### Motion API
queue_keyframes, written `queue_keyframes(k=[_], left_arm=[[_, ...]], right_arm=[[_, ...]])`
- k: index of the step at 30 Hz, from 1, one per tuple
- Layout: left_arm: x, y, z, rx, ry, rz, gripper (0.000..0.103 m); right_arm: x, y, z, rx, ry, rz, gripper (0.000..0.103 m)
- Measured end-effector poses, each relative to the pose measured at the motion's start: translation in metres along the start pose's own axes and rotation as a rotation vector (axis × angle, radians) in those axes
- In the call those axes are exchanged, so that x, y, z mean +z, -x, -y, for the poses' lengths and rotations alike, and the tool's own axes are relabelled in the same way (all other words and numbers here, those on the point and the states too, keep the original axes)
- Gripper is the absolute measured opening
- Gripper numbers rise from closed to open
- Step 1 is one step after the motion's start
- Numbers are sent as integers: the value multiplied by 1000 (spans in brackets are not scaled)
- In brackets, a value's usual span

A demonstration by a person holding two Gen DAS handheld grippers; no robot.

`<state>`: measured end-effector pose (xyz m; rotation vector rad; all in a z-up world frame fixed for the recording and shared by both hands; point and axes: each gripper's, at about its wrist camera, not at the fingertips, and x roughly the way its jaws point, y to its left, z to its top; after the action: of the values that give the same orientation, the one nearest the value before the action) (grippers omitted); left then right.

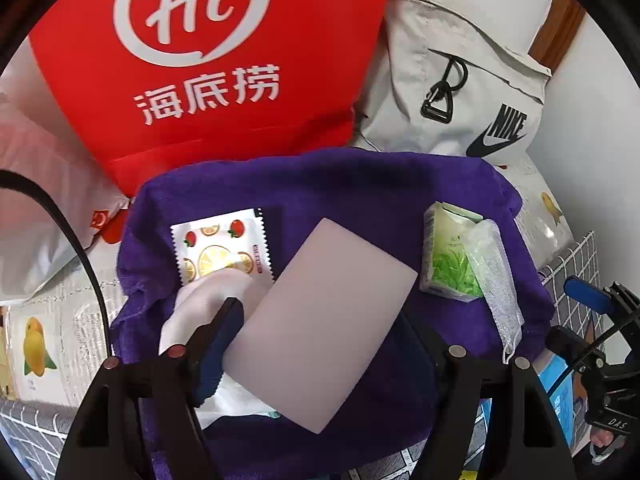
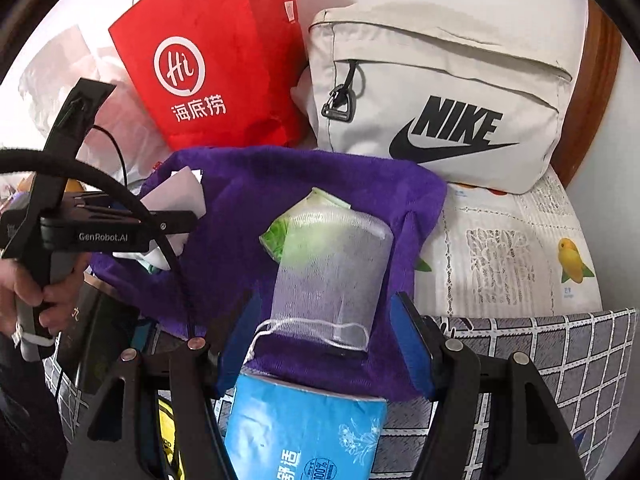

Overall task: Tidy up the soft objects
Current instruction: 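Open the right tool over the towel while the left tool lowers the sponge onto it, then open the left tool on the towel while the right tool moves to the black strap on the yellow bag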

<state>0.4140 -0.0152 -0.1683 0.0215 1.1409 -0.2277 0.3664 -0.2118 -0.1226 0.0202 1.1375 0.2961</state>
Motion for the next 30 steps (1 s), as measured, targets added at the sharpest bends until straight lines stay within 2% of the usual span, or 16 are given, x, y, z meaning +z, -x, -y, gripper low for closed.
queue_keyframes(k=[5, 12, 17, 26, 30], left_arm=[[3, -1, -3, -50, 12, -11, 82], [-3, 9, -10, -36, 37, -26, 82], [-13, 29, -15, -25, 43, -8, 82], [-45, 66, -25, -28, 71, 20, 82], [-65, 86, -32, -23, 83, 39, 82]], right_arm=[[-5, 1, -1, -5, 4, -2, 67], [-12, 15, -10, 5, 13, 15, 67], [-26, 33, -25, 21, 41, 29, 67], [-70, 48, -87, 138, 155, -9, 67], [-91, 39, -120, 195, 216, -65, 67]])
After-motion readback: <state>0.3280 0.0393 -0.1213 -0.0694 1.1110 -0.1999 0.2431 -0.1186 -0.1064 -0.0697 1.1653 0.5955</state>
